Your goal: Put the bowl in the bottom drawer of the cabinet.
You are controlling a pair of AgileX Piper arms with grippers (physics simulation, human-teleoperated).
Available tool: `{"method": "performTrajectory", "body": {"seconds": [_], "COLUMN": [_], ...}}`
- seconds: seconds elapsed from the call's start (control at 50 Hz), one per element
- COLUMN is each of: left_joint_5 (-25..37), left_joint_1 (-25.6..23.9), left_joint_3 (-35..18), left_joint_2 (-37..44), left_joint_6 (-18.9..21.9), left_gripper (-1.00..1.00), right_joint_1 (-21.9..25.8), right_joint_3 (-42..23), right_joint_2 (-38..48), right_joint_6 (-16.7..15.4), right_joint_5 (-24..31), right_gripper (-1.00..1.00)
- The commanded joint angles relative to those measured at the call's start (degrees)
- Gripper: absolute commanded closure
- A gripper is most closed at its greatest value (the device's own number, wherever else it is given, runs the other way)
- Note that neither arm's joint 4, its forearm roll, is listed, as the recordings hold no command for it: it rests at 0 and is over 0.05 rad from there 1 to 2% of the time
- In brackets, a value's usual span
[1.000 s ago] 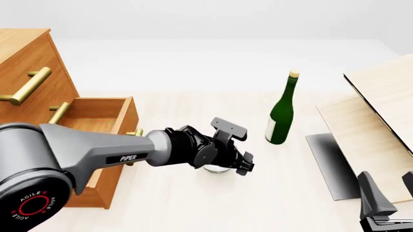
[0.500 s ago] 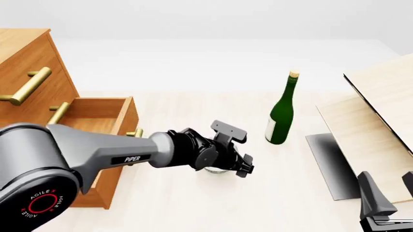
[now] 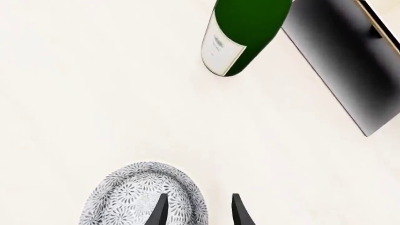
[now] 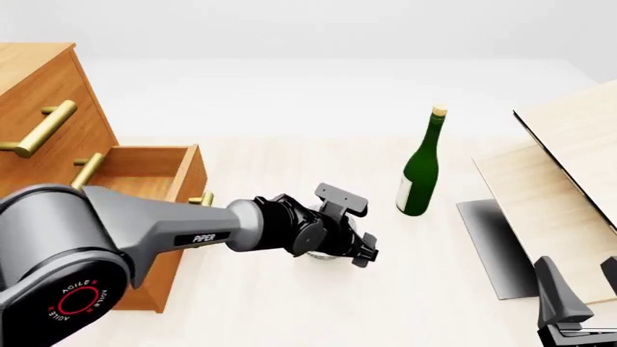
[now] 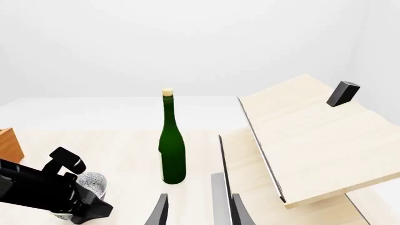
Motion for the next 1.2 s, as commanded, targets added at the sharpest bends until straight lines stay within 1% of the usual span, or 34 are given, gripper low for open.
{"method": "performTrajectory", "body": {"seconds": [0.02, 0.54, 0.56, 0.7, 0.86, 0.94, 1.2], "left_joint_5": [0.0, -0.5, -0.5, -1.1, -1.1, -1.7, -0.6], "left_joint_1": [0.1, -0.4, -0.4, -1.5, -0.7, -0.3, 0.1], "left_joint_3": [-0.3, 0.2, 0.2, 1.0, 0.6, 0.9, 1.1], "left_joint_2": [0.7, 1.0, 0.9, 0.2, -0.3, -2.2, -8.0], "left_joint_6": [-0.2, -0.7, -0.6, -1.1, -0.1, -0.1, 1.1], "left_gripper": [-1.00, -1.00, 1.00, 1.00, 1.00, 1.00, 1.00], "right_joint_1": [0.0, 0.0, 0.0, 0.0, 0.0, 0.0, 0.0], "right_joint_3": [0.0, 0.0, 0.0, 0.0, 0.0, 0.0, 0.0], "right_joint_2": [0.0, 0.0, 0.0, 0.0, 0.0, 0.0, 0.0], "right_joint_6": [0.0, 0.0, 0.0, 0.0, 0.0, 0.0, 0.0], "right_joint_5": [0.0, 0.0, 0.0, 0.0, 0.0, 0.0, 0.0], "right_gripper": [-1.00, -1.00, -1.00, -1.00, -1.00, -1.00, -1.00]}}
